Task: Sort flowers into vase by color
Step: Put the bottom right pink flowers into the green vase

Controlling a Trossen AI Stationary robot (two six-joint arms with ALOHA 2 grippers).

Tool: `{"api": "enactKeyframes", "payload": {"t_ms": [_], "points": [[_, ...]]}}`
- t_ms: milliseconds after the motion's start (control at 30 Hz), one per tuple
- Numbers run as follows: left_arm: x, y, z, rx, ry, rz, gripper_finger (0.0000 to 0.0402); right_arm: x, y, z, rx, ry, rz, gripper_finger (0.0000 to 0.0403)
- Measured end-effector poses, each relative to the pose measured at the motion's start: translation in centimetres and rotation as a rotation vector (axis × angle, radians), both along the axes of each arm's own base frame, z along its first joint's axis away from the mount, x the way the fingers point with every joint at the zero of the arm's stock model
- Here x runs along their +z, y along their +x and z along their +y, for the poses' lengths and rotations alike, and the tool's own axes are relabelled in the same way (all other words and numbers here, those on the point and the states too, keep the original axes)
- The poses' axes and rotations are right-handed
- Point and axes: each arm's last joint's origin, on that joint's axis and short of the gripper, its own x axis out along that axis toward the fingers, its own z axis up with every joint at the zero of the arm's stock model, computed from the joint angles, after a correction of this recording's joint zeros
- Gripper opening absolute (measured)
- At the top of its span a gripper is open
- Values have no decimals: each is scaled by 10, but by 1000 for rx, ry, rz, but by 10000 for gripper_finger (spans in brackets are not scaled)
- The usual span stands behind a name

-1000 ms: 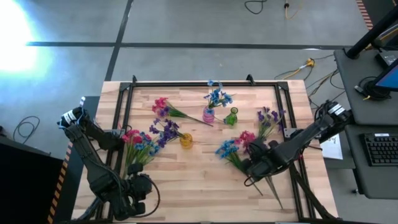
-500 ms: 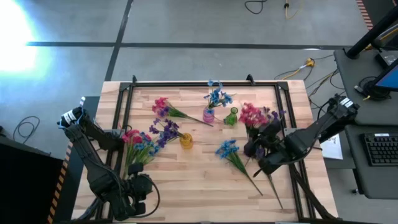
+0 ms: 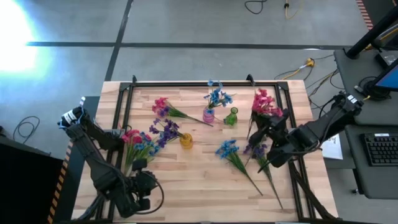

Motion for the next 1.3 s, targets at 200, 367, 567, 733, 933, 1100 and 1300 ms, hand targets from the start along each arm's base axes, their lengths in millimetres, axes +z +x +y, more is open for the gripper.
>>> {"api": "enactKeyframes", "payload": {"t_ms": [200,367,567,733,933,1100,1300], "points": [[0,7,7,27,12,-1,91,11,15,9,143,-14,91,22],[0,15,14,77,4,-5,91,31,31,7,320,-104,146,22],[0,18,16,175,-39,-38,91,49,38,-15,484,-195,129,22],[0,18,16,226,-74,-46,91,46,26,-32,455,-257,69,22],[1,18,16,249,-89,-51,91,27,4,-58,412,-367,-128,22],[1,18,17,275,-97,-65,91,9,-13,-80,333,-397,-188,22],[1,18,17,289,-98,-71,91,-3,-23,-90,326,-403,-211,22]]}}
